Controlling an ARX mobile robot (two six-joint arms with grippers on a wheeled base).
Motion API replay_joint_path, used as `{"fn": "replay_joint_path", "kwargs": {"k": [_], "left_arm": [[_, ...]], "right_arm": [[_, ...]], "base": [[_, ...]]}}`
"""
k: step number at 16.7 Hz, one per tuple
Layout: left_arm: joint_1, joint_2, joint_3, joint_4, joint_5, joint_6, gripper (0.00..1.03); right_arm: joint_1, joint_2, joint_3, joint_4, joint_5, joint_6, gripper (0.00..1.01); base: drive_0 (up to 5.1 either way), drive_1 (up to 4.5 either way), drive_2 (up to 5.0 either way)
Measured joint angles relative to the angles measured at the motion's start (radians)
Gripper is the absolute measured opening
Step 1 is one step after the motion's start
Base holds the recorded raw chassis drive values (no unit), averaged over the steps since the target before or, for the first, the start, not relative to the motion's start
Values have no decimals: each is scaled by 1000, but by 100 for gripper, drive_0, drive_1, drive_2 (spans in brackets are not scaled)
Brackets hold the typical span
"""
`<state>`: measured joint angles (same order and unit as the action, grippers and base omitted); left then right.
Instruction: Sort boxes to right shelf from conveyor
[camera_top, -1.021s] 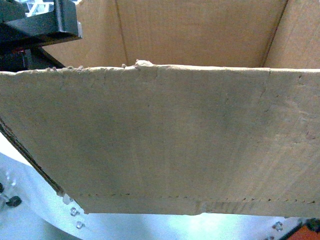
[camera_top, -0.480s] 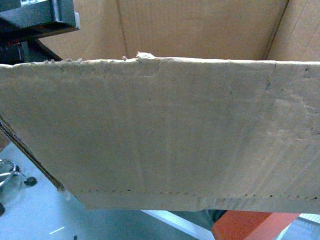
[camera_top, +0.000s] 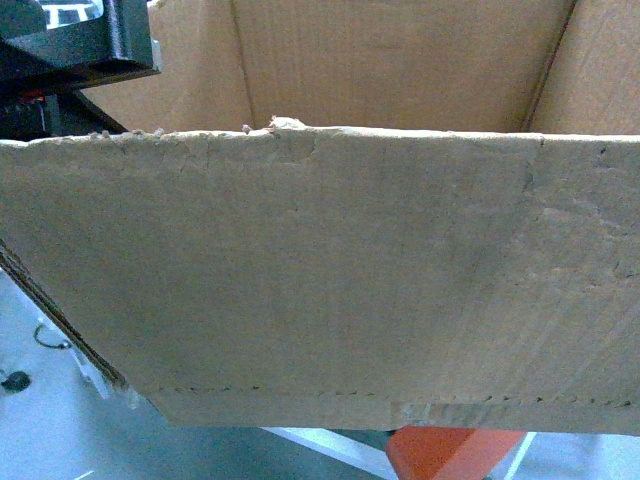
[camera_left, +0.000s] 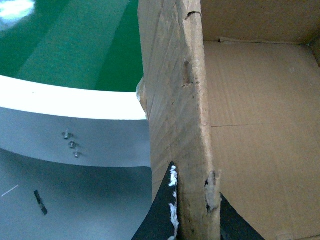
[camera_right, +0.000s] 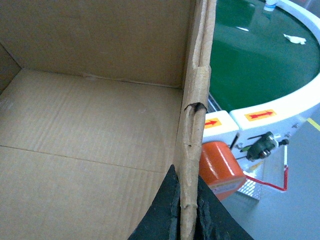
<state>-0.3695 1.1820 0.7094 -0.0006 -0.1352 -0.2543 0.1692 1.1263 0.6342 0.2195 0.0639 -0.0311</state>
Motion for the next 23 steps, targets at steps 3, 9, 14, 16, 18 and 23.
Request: {"fn": "replay_joint_path", "kwargs": {"k": [3,9,14,16,18,23], "left_arm": [[0,2,0,0,0,0,4],[0,2,0,0,0,0,4],[0,2,0,0,0,0,4],[0,2,0,0,0,0,4],[0,2,0,0,0,0,4],[0,2,0,0,0,0,4]], "right_arm": [[0,0,0,-1,0,0,3],[0,0,0,-1,0,0,3],[0,0,0,0,0,0,3],[0,0,0,-1,0,0,3],[0,0,0,-1,0,0,3],[0,0,0,-1,0,0,3]], "base": [[-161,-161,-161],[-160,-160,-160],[-170,-170,-170],[-169,-169,-169],[-158,-158,-158],[-163,-163,-163]]}}
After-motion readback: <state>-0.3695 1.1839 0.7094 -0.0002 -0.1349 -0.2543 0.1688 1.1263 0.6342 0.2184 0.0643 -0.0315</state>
